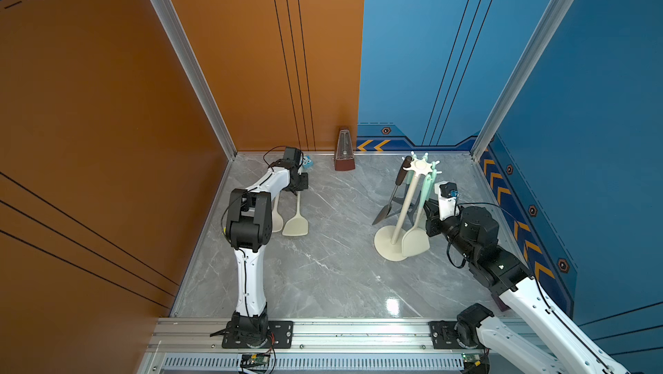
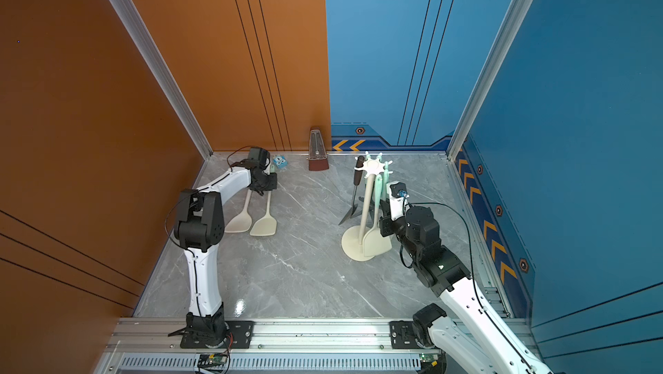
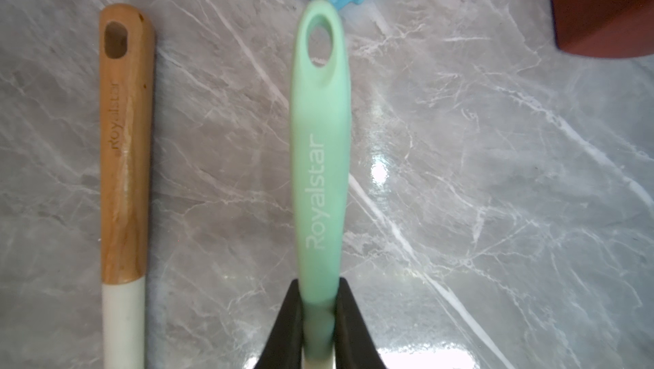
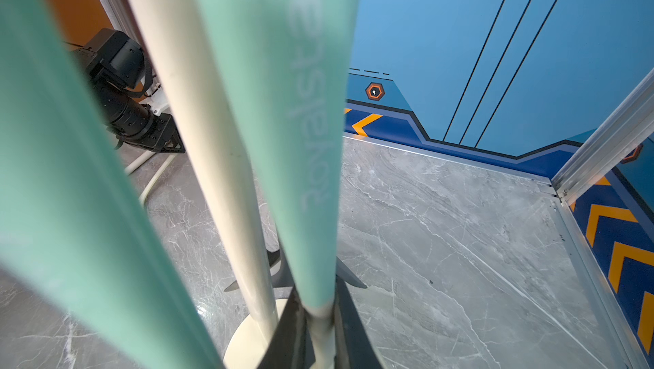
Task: Take the spatula off the kitchen utensil rack
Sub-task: Place the spatula at the center of the board.
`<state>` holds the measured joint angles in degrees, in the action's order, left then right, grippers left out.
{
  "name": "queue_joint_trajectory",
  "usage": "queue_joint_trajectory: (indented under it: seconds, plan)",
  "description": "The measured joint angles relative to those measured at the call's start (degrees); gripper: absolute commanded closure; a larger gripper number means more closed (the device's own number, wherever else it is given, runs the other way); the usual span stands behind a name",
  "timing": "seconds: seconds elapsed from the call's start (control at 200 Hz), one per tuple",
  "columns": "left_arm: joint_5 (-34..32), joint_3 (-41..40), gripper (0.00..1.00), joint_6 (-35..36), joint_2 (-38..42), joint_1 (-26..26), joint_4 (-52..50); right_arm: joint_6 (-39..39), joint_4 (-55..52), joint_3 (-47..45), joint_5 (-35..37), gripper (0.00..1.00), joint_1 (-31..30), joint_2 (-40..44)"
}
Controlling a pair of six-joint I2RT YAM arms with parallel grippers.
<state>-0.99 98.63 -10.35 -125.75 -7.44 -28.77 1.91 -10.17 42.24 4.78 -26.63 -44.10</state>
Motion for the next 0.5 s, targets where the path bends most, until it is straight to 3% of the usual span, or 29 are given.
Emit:
queue_joint_trajectory:
  seconds: [0.5]
  plan:
    - [1.4,6.8,1.00,0.0,-4.8,0.8,-5.4,0.0,0.9,0.0,0.0,0.85,0.0,-0.9]
